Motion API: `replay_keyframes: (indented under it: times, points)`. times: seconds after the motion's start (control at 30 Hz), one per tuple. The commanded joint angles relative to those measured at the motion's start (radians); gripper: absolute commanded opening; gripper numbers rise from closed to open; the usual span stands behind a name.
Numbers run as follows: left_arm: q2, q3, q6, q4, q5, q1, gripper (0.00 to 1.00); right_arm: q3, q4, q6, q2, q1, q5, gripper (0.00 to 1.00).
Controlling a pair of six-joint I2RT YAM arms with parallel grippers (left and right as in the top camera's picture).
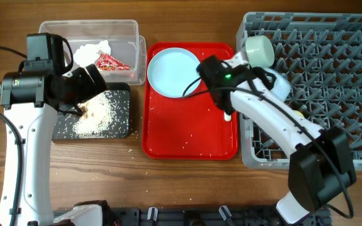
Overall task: Sort waste into correct bins and load items into the dishwasher rack
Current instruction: 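Move the right gripper back over the light-blue plate on the red tray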
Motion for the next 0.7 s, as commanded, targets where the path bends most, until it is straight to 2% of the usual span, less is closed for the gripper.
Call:
replay_keyframes:
  times: [0.0, 0.1, 0.5, 0.67]
  points:
    - [-0.003, 0.005, 0.011, 0.003, 0.008, 0.005, 1.00, 0.004, -0.012, 0.005, 0.019, 0.029, -0.050, 0.50]
    - [-0.003, 0.005, 0.011, 0.003, 0.008, 0.005, 1.00, 0.006, -0.029, 0.013, 0.002, 0.031, -0.109, 0.57]
    - [-0.003, 0.005, 0.011, 0.003, 0.008, 0.005, 1.00, 0.006, -0.021, 0.016, -0.262, 0.031, -0.309, 0.64]
    - [-0.003, 0.005, 0.011, 0.003, 0.008, 0.005, 1.00, 0.006, 0.022, 0.013, -0.331, 0.031, -0.570, 0.67]
